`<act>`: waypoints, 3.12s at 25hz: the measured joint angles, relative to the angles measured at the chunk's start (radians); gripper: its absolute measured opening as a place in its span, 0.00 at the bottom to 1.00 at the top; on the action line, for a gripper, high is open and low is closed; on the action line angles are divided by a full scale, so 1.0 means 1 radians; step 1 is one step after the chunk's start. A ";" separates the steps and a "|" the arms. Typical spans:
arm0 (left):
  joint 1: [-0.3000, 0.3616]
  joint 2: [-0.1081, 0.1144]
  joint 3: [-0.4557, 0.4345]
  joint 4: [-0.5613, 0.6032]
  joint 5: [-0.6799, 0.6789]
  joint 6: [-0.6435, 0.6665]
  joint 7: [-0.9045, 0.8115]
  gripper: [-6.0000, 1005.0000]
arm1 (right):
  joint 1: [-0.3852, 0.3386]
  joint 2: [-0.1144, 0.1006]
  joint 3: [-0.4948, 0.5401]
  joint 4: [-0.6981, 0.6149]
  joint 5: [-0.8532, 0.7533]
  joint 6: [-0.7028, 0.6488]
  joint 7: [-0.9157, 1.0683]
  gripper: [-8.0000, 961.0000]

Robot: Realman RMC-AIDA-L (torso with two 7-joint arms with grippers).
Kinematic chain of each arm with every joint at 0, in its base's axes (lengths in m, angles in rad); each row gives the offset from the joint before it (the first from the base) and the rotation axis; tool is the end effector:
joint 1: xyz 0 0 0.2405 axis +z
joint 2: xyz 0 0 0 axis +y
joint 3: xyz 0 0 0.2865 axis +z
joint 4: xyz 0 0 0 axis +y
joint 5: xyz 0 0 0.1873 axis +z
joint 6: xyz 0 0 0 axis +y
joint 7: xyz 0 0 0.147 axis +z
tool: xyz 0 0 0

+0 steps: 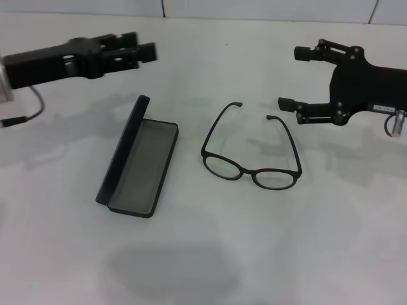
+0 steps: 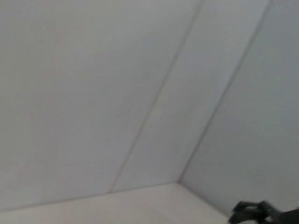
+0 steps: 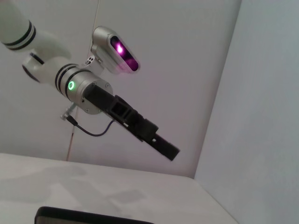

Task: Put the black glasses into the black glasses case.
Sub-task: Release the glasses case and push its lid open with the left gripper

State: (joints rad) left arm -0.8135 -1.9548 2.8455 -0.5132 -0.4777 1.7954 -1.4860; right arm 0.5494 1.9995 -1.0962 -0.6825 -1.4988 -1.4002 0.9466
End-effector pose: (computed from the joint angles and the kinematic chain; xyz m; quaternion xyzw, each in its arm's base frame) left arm -0.2512 0.3723 0.0461 -0.8762 -0.3127 -0.3448 0.1246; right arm 0.2219 0.3614 -0.0022 -0.9376 -0.0543 0.2681 0.2148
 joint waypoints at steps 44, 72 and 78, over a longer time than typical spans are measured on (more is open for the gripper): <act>-0.066 -0.125 0.002 -0.389 0.293 -0.013 -0.131 0.76 | 0.024 0.014 -0.006 0.004 -0.017 0.053 -0.041 0.91; -0.115 -0.133 0.002 -0.310 0.459 -0.099 -0.130 0.73 | 0.032 0.014 -0.020 0.005 -0.026 0.030 -0.074 0.91; -0.138 -0.135 0.002 -0.282 0.519 -0.183 -0.133 0.69 | 0.031 0.013 -0.026 0.000 -0.026 0.028 -0.074 0.91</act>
State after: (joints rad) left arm -0.9520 -2.0894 2.8471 -0.7950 0.0417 1.6125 -1.6193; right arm 0.5806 2.0126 -1.1222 -0.6830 -1.5250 -1.3720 0.8722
